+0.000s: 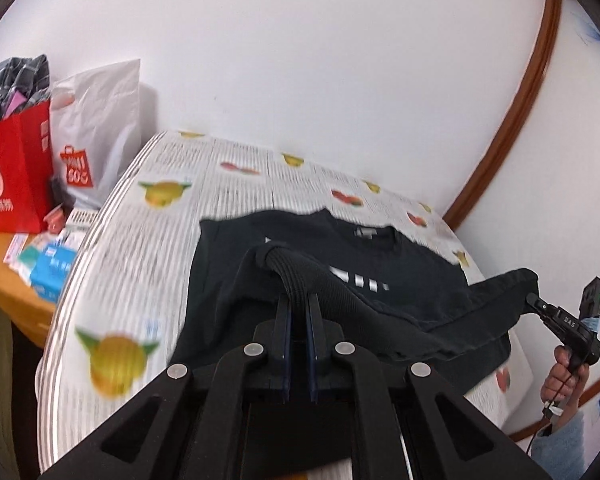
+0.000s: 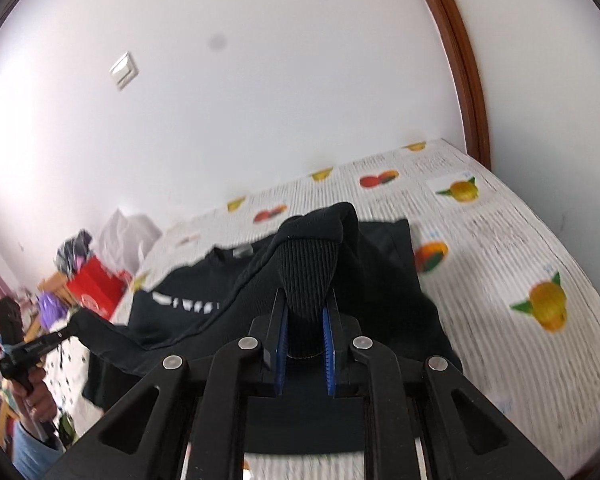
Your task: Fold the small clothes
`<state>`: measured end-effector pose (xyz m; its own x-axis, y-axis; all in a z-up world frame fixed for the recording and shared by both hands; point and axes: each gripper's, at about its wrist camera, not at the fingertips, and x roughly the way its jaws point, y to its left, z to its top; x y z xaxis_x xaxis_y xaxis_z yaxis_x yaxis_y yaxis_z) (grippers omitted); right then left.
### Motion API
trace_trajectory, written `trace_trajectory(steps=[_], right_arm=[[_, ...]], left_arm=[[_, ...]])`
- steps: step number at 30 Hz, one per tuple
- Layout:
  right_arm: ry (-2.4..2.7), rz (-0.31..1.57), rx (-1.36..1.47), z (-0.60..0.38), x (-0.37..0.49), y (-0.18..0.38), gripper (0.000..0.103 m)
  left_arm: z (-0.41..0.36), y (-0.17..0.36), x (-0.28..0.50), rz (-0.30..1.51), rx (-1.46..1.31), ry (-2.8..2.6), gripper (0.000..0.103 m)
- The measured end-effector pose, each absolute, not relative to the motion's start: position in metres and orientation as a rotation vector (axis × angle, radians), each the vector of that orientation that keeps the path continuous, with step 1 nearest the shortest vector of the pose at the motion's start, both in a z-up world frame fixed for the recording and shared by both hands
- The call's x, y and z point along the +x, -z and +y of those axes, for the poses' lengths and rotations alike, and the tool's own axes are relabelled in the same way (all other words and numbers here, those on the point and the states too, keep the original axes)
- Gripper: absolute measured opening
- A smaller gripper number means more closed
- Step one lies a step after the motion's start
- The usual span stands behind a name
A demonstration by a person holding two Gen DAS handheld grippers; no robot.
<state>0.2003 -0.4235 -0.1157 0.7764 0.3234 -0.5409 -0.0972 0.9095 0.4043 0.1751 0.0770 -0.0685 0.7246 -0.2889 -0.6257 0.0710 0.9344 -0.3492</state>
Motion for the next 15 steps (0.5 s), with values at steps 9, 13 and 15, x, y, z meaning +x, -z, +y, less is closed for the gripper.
trace_trajectory(steps=[9, 13, 15], right_arm=[[-0.217, 0.647, 0.493, -0.433, 0.272, 0.125, 0.014], [-0.193, 0.704, 0.54, -0.434, 0.308, 0.147, 0.015], [-0.179, 0.731, 0.544, -0.431, 0.327, 0.158, 0.015]], left_arm=[[0.078, 0.084, 0.254, 0.778, -0.336, 0.187, 0.006], [0.083, 0.104, 0.286, 0.822, -0.355, 0.151, 0.006], [0.087, 0.113, 0.297, 0.84, -0.37, 0.142, 0.006]])
